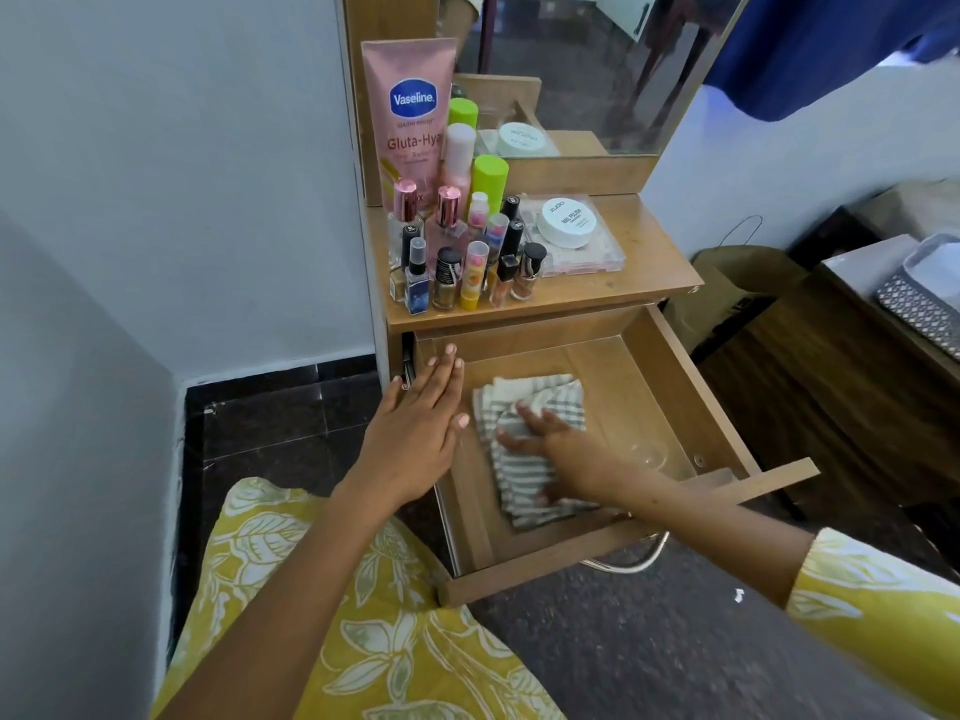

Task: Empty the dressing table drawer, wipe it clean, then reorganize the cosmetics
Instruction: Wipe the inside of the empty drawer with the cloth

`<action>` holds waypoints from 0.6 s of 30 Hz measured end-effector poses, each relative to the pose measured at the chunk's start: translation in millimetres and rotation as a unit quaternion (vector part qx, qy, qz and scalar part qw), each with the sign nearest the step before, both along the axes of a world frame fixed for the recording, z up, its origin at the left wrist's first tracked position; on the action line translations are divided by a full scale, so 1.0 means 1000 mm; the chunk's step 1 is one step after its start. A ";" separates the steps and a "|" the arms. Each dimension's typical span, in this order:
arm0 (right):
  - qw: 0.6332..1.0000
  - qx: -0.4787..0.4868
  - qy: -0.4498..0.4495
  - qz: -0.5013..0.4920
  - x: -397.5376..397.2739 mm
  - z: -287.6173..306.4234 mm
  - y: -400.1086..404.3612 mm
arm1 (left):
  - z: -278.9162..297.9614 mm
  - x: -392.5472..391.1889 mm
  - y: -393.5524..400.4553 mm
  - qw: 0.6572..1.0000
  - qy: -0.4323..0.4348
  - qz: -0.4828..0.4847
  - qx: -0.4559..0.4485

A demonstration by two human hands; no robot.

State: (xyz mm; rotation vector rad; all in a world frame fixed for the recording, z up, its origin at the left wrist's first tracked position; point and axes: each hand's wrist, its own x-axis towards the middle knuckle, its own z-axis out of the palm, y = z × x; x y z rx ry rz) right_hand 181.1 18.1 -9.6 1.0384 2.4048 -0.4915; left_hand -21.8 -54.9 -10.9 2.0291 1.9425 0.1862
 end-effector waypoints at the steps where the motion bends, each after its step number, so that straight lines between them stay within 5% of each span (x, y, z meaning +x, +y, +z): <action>1: 1.000 0.008 -0.001 -0.026 0.008 0.004 0.009 | 0.000 0.000 0.000 1.000 0.000 0.000 0.000; 7: 0.997 0.006 -0.022 -0.076 0.016 0.011 0.019 | -0.002 0.001 0.000 1.000 -0.001 0.000 0.002; 18: 0.996 0.013 0.036 0.080 -0.023 0.005 -0.008 | 0.002 0.003 0.000 1.000 0.000 0.004 -0.005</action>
